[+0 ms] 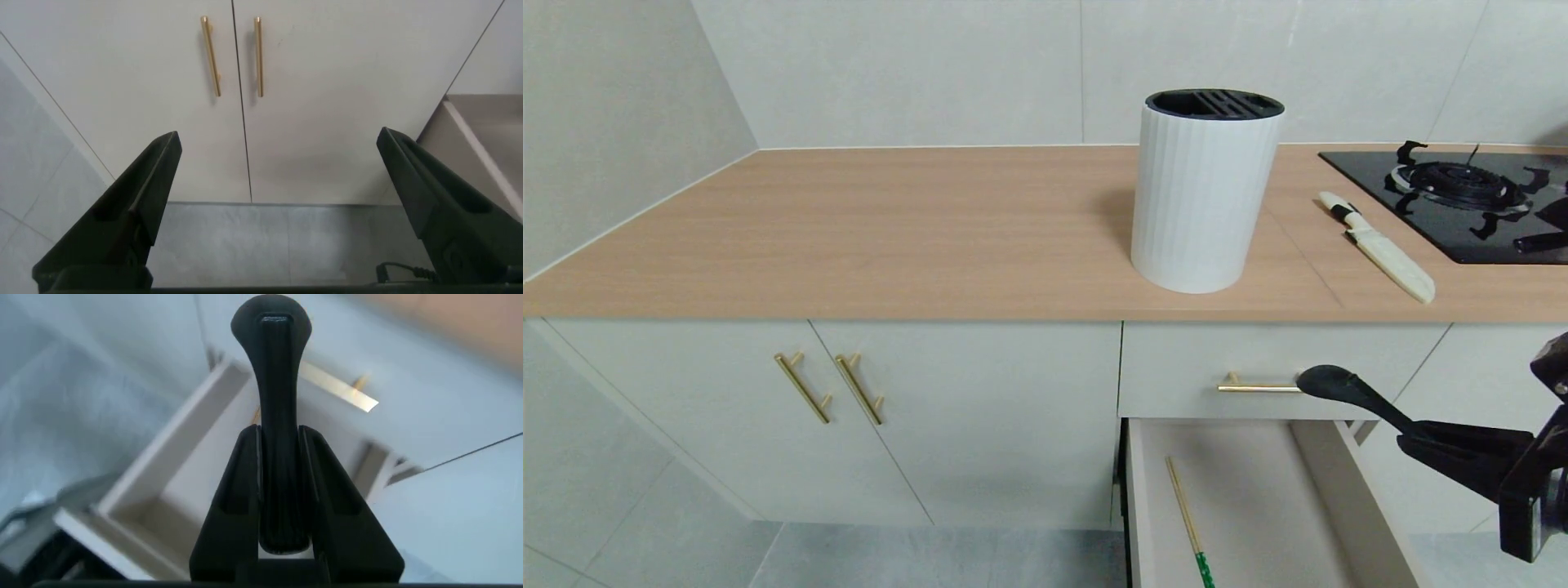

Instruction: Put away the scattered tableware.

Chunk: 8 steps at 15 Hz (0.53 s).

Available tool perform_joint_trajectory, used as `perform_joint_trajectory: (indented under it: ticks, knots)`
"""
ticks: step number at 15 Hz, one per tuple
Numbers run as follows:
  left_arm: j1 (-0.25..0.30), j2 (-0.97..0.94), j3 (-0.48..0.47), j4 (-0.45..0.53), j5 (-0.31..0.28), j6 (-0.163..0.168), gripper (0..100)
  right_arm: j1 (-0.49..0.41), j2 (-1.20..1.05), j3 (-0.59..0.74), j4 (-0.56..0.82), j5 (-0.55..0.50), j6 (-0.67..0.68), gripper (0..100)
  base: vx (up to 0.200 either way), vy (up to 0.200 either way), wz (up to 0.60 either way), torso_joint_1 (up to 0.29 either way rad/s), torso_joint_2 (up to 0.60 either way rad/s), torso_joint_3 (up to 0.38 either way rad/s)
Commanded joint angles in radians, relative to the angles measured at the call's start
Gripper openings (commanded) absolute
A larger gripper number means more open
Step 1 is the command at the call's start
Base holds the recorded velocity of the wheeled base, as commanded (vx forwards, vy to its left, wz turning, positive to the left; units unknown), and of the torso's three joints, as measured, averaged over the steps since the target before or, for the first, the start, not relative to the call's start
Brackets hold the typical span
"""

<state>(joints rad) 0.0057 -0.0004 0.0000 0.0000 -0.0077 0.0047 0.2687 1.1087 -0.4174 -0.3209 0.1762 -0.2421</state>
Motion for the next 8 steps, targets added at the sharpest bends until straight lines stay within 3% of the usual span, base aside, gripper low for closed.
perform_joint_trajectory:
  ticks: [1,8]
  knots:
    - [0.000,0.000,0.000,0.000,0.000,0.000,100,0.009,0.033,0.012,-0.001,0.000,0.000,0,0.000,0.000,0.00,-0.203,0.45,0.251]
    - [0.000,0.000,0.000,0.000,0.000,0.000,100,0.009,0.086,0.026,-0.001,-0.006,-0.006,0,0.000,0.000,0.00,-0.207,0.47,0.260]
